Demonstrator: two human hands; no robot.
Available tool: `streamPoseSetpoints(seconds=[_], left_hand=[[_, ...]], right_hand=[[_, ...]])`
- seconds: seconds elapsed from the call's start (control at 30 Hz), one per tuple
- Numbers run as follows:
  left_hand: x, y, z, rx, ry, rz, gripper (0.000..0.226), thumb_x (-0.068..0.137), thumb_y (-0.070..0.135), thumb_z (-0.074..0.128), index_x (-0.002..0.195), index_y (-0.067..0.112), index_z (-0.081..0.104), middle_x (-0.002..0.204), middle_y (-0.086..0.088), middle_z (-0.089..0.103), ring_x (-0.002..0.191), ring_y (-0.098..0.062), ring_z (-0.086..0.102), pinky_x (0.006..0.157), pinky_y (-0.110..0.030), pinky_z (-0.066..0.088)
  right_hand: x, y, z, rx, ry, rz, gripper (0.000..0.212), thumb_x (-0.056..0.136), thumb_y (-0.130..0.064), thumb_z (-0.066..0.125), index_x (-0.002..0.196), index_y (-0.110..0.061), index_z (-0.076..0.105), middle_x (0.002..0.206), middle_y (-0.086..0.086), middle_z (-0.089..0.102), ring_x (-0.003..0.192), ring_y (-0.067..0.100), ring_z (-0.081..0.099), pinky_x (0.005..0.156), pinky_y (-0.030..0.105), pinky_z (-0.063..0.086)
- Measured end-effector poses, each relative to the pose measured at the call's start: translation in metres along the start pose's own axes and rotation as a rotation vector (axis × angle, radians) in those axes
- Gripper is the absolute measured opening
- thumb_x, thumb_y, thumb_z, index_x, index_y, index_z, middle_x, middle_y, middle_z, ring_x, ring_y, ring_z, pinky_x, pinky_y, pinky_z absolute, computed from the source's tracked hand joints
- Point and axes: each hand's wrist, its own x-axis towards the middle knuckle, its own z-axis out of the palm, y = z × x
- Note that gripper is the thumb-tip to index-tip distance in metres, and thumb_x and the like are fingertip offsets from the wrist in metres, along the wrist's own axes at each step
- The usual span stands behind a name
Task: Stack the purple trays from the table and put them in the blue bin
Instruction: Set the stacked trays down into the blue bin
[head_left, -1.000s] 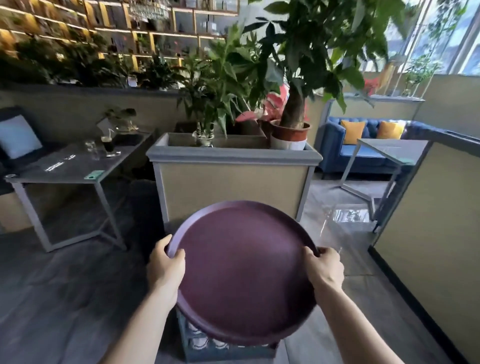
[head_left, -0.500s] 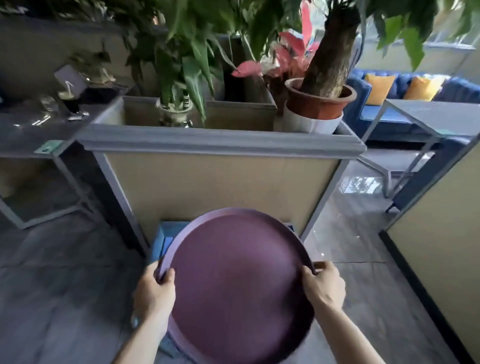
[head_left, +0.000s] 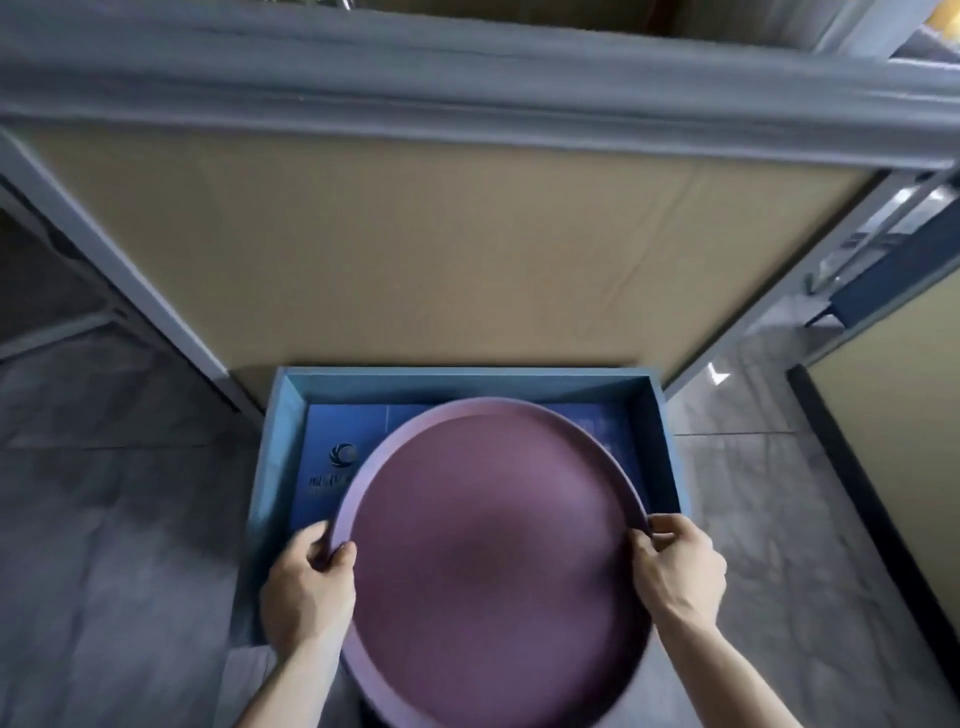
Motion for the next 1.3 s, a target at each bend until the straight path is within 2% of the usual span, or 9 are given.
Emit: streamPoseSetpoints(seconds=[0.2,0.33,0.47,0.6,0.77,1.0,1.13,1.3], left_hand=[[0.017,-0.005,0.020,0.030,0.040,-0.001,0.031,0.083,0.021,0.073,0.113,0.017,0.073,0.104,-0.011,0.078,0.100,-0.037,0.070,0.083,-0.041,0.053],[0.020,-0.002,0.025,0.052,0.061,0.032,0.031,0.084,0.019,0.073,0.114,0.013,0.073,0.104,-0.013,0.077,0.100,-0.037,0.069,0.080,-0.039,0.050],[0.020,-0.001,0.026,0.109,0.045,0.052,0.023,0.084,0.021,0.072,0.106,0.013,0.075,0.097,-0.012,0.078,0.094,-0.038,0.069,0.069,-0.034,0.043],[0.020,-0.001,0.028,0.160,0.048,0.055,0.024,0.083,0.024,0.073,0.105,0.013,0.075,0.097,-0.010,0.079,0.093,-0.038,0.070,0.070,-0.035,0.047],[0.018,0.001,0.028,0.140,0.042,0.051,0.027,0.081,0.022,0.077,0.106,0.012,0.076,0.098,-0.009,0.079,0.092,-0.035,0.072,0.068,-0.032,0.045],[0.017,0.004,0.027,0.105,0.051,0.043,0.024,0.080,0.020,0.078,0.103,0.011,0.076,0.095,-0.009,0.079,0.090,-0.034,0.071,0.069,-0.031,0.045],[0.017,0.003,0.028,0.109,0.060,0.033,0.028,0.080,0.022,0.078,0.106,0.012,0.076,0.099,-0.008,0.079,0.093,-0.034,0.071,0.075,-0.036,0.050],[0.017,0.006,0.026,0.106,0.073,0.039,0.026,0.080,0.021,0.078,0.104,0.013,0.076,0.096,-0.007,0.079,0.091,-0.033,0.071,0.074,-0.036,0.050]], right_hand=[[0.018,-0.002,0.028,-0.052,0.003,-0.049,0.022,0.084,-0.015,0.067,0.106,-0.014,0.072,0.100,0.013,0.075,0.100,0.038,0.064,0.086,0.038,0.049],[0.026,-0.005,0.037,-0.081,0.009,-0.055,0.025,0.084,-0.016,0.065,0.108,-0.015,0.073,0.100,0.014,0.075,0.098,0.038,0.065,0.083,0.038,0.049],[0.029,-0.006,0.037,-0.128,0.001,-0.061,0.016,0.083,-0.015,0.061,0.093,-0.017,0.073,0.087,0.014,0.070,0.078,0.036,0.056,0.070,0.034,0.042],[0.031,-0.009,0.033,-0.193,-0.024,-0.098,0.010,0.080,-0.012,0.061,0.073,-0.013,0.068,0.071,0.009,0.062,0.067,0.034,0.053,0.065,0.035,0.045],[0.040,-0.016,0.029,-0.283,-0.055,-0.141,0.005,0.082,-0.011,0.065,0.077,-0.012,0.067,0.071,0.008,0.051,0.070,0.033,0.046,0.066,0.034,0.041],[0.048,-0.025,0.029,-0.461,-0.105,-0.179,0.004,0.077,-0.009,0.061,0.078,-0.010,0.065,0.071,0.008,0.047,0.071,0.031,0.043,0.065,0.033,0.040],[0.051,-0.029,0.029,-0.471,-0.127,-0.158,0.003,0.075,-0.008,0.061,0.075,-0.010,0.063,0.066,0.004,0.041,0.072,0.032,0.043,0.066,0.033,0.040],[0.051,-0.029,0.029,-0.466,-0.122,-0.127,0.005,0.076,-0.008,0.064,0.073,-0.011,0.062,0.064,0.001,0.038,0.073,0.031,0.043,0.068,0.034,0.040]])
